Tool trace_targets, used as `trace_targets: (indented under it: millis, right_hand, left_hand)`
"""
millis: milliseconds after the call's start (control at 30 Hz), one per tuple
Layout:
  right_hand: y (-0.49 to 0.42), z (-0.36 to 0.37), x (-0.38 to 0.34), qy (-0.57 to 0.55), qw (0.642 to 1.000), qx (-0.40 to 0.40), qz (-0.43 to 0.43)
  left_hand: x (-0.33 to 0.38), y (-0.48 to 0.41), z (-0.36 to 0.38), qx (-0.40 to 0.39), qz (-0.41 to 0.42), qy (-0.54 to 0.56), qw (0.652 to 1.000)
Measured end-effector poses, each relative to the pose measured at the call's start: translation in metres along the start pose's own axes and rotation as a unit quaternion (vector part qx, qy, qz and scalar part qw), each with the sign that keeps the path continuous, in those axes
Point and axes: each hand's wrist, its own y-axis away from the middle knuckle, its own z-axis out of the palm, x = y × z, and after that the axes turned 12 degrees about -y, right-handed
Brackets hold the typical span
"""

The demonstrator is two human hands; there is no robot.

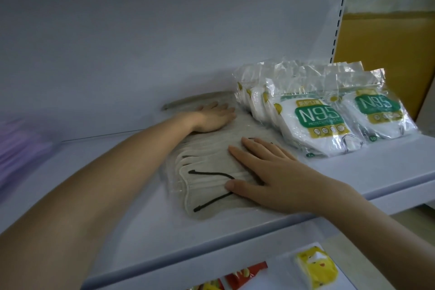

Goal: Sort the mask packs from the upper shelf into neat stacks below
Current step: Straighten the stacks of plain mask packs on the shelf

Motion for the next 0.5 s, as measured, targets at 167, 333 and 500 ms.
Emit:
trace_targets:
  millis: [167, 333, 500]
  right_hand:
    - [0.006, -0.003, 0.0, -0.016, 1.0, -0.012, 0.005]
    - [0.013, -0.002, -0.001, -0.004, 1.0, -0.005, 0.016]
    - [0.018, -0.003, -0.004, 0.002, 1.0, -0.012, 0.016]
  left_hand:
    - [0.006, 0.012, -0.003, -0.008, -0.007, 0.081, 0.997]
    - [0.02, 0.028, 0.0, -0.015, 0.034, -0.023, 0.999]
    - [0.026, 0.042, 0.0, -0.026, 0.048, -0.039, 0.998]
